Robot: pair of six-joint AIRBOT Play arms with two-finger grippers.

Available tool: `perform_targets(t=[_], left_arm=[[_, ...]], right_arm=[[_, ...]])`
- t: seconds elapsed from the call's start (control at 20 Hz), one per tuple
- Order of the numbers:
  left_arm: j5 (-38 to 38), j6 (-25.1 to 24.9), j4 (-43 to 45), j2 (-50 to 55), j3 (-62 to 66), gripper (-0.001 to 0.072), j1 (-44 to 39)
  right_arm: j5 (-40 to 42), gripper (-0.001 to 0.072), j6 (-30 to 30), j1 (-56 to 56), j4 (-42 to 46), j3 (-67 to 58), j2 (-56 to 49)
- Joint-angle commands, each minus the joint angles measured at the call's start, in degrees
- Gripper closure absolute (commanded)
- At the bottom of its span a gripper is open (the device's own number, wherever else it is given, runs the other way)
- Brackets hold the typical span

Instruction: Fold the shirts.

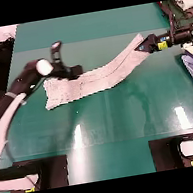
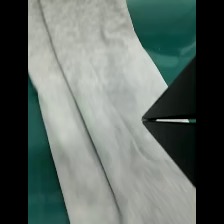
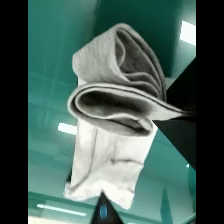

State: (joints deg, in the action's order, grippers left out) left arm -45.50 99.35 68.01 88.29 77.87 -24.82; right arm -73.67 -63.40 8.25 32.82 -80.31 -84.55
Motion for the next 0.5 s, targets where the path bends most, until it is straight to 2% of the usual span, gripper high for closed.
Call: perform_targets(t=[0.0, 0.15, 0.45], left_arm=[[-3.1, -2.3, -1.2, 12.7, 12.7, 0.0685, -5.2], [-6.6, -2.3, -1.1, 19.3, 18.7, 0.0684, -6.8], [-12.0, -2.3, 7.0, 19.8, 21.2, 0.0684, -6.8]], right_arm=[[0.9, 0.0704, -1.3, -5.1, -1.8, -0.1, 4.4], [0.9, 0.0704, -1.9, -8.8, -4.5, -1.9, 4.3], [-1.3, 0.0705, -4.5, -15.0, -4.1, -13.4, 0.1]])
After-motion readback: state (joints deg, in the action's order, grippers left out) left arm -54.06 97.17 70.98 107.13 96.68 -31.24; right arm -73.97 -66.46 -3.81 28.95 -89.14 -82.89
